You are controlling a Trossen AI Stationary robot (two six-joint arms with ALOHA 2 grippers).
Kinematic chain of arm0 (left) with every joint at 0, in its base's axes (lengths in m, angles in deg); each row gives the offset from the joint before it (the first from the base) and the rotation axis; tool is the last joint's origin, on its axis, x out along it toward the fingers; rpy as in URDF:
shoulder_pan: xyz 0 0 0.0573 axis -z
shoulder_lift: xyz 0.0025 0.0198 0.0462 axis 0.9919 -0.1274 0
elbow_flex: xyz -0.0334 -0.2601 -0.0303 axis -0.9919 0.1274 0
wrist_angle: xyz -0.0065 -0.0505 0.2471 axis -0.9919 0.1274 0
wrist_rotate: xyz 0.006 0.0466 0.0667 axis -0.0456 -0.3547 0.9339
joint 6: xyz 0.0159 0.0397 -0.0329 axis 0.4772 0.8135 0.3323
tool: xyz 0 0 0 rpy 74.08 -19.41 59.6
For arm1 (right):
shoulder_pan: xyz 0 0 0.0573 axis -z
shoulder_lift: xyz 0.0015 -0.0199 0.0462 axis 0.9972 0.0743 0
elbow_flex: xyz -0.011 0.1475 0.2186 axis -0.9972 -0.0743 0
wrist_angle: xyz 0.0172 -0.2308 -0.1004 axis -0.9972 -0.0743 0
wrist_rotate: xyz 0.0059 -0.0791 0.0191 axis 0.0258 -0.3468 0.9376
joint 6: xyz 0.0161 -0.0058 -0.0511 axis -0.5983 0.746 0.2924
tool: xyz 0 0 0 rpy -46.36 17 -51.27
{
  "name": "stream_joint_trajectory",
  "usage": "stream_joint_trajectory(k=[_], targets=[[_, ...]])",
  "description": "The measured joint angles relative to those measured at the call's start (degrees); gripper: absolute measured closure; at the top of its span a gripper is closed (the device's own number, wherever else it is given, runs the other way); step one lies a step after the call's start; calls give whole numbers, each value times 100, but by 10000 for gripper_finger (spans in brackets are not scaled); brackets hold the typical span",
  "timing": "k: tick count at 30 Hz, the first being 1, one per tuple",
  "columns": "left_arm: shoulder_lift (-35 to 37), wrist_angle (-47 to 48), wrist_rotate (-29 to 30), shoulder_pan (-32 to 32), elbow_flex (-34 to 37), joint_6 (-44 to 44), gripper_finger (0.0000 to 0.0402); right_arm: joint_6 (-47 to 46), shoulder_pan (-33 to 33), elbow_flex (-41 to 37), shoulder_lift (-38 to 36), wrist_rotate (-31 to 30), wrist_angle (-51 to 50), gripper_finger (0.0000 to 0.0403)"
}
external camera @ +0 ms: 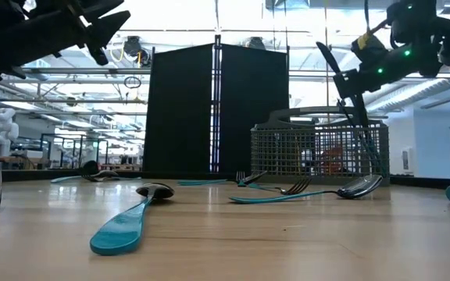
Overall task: Sort silverware
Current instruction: Put the blue knife into the right of the blue utensil organizer, then put the blue fork into the middle of the blue utensil organizer
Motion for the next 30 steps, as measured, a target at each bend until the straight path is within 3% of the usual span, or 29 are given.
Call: stream_joint_trajectory(k=[4, 11, 30], targets=[[0, 0, -2, 0, 0, -2, 253, -619, -2, 0, 111, -271, -17, 397], [0, -16, -9, 0, 0, -4, 253, -650, -2, 0, 187, -329, -178, 393], [0, -14, -15, 0, 0, -7, 253, -696, -7, 4, 178, -292, -307, 300]])
